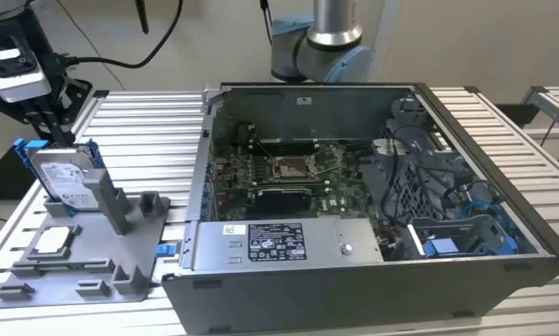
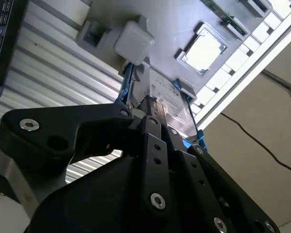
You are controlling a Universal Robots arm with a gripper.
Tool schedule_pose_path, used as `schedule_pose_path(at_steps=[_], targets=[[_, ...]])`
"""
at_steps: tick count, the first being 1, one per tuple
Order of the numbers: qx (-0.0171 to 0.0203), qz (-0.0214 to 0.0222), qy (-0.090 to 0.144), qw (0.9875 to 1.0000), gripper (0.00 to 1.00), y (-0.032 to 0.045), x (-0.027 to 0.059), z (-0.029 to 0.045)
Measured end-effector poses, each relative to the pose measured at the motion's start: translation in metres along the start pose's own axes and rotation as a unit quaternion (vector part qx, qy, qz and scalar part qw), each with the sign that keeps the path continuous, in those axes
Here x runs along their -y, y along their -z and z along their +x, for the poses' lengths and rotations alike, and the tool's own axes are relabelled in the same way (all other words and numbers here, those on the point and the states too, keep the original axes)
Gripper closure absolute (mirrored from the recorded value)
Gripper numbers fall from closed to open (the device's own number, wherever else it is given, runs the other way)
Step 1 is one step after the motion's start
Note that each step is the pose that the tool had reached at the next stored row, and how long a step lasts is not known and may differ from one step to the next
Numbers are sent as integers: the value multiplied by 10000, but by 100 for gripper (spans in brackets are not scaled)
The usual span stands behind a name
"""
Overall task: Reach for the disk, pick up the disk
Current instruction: 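Reach for the disk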
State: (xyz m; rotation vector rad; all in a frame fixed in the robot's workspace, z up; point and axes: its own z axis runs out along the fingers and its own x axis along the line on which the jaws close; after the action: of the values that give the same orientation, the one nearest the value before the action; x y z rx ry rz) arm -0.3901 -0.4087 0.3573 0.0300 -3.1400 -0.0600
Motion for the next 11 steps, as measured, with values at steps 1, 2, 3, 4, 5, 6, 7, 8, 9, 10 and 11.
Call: schedule_pose_path(at_steps=[1, 2, 3, 4, 5, 6, 7, 8, 9, 10, 11], targets=[[-1, 1, -1, 10000, 100, 1, -5, 0], [0, 0, -1, 10000, 100, 0, -16, 0], [0, 0, 0, 10000, 100, -2, -38, -1], [0, 0, 0, 10000, 100, -3, -63, -1], [0, 0, 0, 10000, 100, -4, -90, -2], [1, 0, 0, 10000, 100, -6, -119, -2], [0, 0, 0, 10000, 100, -6, -146, 1], [1, 0, 0, 10000, 100, -8, -171, 11], [1, 0, -1, 10000, 100, -10, -198, 25], [1, 0, 0, 10000, 100, -11, -220, 42], [0, 0, 0, 10000, 100, -12, -235, 65]])
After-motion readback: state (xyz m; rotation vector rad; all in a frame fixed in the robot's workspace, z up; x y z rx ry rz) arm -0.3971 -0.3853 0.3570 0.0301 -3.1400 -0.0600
